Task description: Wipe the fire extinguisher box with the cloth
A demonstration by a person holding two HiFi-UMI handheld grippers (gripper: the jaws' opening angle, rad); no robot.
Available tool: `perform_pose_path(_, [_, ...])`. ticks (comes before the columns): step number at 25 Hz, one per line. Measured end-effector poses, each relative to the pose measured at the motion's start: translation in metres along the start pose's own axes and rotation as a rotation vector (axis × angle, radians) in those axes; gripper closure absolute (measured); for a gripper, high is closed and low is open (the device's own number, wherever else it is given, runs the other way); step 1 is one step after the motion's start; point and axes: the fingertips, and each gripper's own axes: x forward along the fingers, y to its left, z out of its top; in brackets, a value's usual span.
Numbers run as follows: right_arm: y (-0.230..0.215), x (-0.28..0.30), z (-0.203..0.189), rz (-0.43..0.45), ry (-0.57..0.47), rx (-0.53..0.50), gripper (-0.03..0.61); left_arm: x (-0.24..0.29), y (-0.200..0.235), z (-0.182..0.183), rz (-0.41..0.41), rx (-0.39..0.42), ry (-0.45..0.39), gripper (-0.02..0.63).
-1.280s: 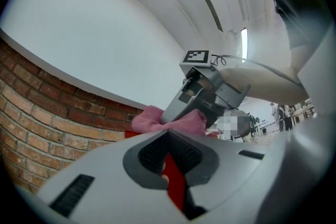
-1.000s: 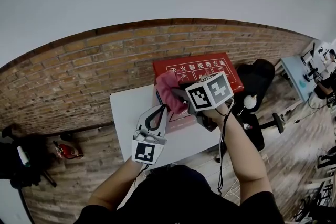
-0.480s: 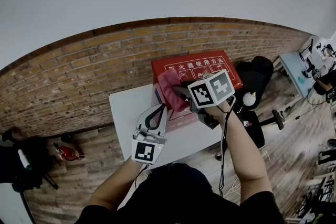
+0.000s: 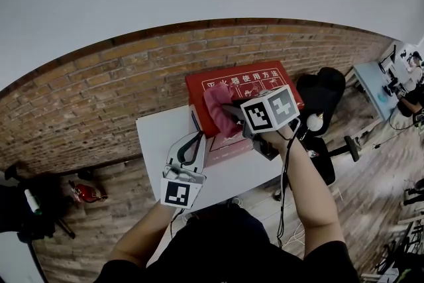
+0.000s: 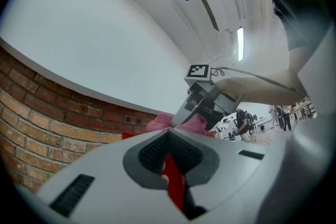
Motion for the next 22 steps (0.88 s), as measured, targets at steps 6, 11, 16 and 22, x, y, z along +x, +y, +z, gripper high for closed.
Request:
perform_pose_path(6, [-0.013, -0.007, -0.001, 0.005, 0.003, -0.008, 0.514, 0.000, -0.001, 0.002, 0.018, 0.025, 0.018, 0.586])
perform_pose_path(11, [-0.024, -0.012, -0.003, 0.012, 0.004, -0.007, 0.514, -0.001, -0.001, 0.001, 0.031, 0.038, 0.010, 0.586])
perform_pose_path(16, [-0.035, -0.016, -0.006, 0.026, 0.009, -0.012, 0.514, -0.001, -0.001, 0.000, 0.049, 0.045, 0.010, 0.586])
perform_pose_path(22, [-0.051, -0.024, -0.010, 0.024, 0.011, -0.007, 0.514, -0.001, -0.002, -0.001, 0.065, 0.062, 0.009, 0.586])
